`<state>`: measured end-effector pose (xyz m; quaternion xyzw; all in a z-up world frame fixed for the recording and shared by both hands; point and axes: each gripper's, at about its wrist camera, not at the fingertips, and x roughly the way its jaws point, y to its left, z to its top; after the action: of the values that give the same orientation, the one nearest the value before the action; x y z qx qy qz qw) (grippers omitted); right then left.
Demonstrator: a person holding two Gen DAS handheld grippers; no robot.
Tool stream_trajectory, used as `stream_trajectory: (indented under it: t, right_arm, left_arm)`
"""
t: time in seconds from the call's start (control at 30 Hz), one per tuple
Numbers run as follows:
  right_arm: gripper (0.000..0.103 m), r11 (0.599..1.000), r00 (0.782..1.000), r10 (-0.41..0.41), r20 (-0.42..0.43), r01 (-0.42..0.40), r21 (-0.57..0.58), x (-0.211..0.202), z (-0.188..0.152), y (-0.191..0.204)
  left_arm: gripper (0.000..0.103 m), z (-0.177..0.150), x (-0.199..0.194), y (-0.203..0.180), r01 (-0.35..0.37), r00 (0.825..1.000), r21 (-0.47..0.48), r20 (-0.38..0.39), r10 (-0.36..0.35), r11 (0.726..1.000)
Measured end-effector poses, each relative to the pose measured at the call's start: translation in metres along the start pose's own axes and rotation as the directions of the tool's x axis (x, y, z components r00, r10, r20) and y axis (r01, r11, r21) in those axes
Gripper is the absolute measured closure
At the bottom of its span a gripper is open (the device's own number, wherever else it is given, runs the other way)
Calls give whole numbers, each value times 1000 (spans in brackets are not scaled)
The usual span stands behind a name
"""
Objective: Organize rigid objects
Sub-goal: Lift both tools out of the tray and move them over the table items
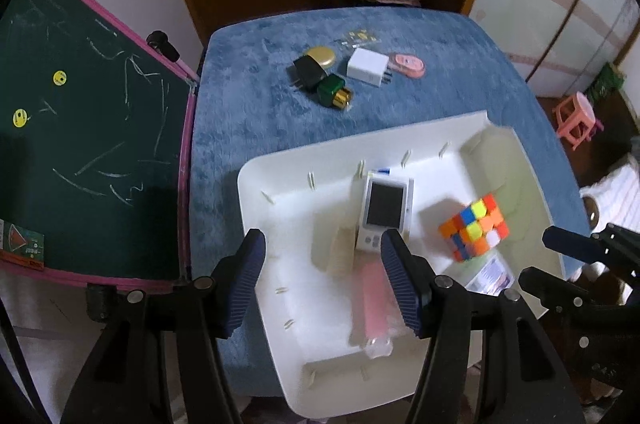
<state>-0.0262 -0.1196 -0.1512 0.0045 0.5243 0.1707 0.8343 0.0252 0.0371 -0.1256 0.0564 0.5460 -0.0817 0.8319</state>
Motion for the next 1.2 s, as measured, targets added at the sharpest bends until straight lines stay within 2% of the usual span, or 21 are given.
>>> stream_trajectory:
  t: [0.23,0.47,0.63,0.73,0.93,1.03,1.2]
  right_arm:
    - [58,1000,1000,4,25,-4,1,-8,35,-22]
    - [58,998,997,-39,63,42,-47,-15,89,-49]
    - [56,994,995,-70,77,77,-82,-8,139,-69]
    - [48,989,992,-91,84,100,-113,3,173,-79]
    - [48,983,995,-86,52,93,-160,41,230,-100]
    - [48,978,996,-88,6,88,-188,75,255,-114]
    - [48,968,990,-123,-66,105,-228,130,268,-135]
  left_arm:
    - [39,35,-3,2,18,1000,-55,9,-17,998]
    - [39,91,-4,1,27,999,-111,26,-24,993]
    - [31,127,8,2,4,1000,-171,19,-1,985]
    - [31,147,27,5,15,1000,-222,-17,-19,975]
    - [31,171,85,12,6,992,-354,-116,-50,935]
    - [31,175,119,15,-26,984,-414,-169,-49,910]
    - [31,171,167,12,-77,968,-463,-249,-46,883]
